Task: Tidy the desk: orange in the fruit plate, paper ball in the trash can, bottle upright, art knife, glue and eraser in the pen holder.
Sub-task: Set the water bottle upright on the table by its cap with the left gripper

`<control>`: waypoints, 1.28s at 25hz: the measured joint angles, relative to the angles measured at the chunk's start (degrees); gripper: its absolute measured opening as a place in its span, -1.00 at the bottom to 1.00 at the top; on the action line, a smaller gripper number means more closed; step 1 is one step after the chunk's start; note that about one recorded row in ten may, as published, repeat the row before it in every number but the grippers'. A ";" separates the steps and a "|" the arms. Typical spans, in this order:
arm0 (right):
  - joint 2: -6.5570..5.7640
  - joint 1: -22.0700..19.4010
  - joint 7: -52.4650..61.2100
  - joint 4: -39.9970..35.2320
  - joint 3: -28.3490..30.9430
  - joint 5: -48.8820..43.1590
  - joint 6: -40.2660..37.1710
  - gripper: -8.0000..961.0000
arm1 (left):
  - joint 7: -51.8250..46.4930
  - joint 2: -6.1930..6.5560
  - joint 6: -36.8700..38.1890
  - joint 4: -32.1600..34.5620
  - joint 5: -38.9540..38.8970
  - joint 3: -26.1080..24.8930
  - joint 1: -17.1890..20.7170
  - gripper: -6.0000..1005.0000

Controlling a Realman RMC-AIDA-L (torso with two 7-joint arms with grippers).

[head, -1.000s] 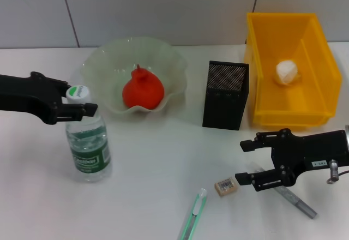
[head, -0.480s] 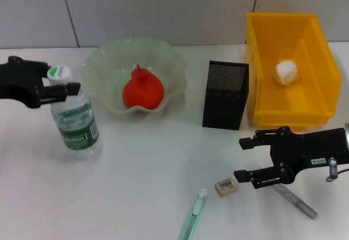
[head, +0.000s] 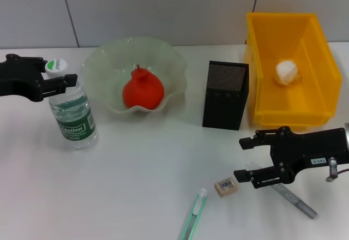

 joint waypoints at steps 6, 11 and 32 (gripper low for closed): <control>0.00 0.24 -0.10 0.23 -0.07 0.00 0.43 0.70 | 1.09 -0.66 -1.65 -0.60 -0.02 0.12 -0.20 0.05; 0.00 0.40 -0.23 0.31 -0.24 -0.01 0.50 0.70 | 1.36 -1.00 -3.02 -0.79 0.15 0.67 -0.31 0.06; 0.18 0.04 -7.05 5.96 0.01 5.08 4.15 0.70 | 1.28 -1.13 -4.21 -1.28 -0.07 0.78 -0.42 0.13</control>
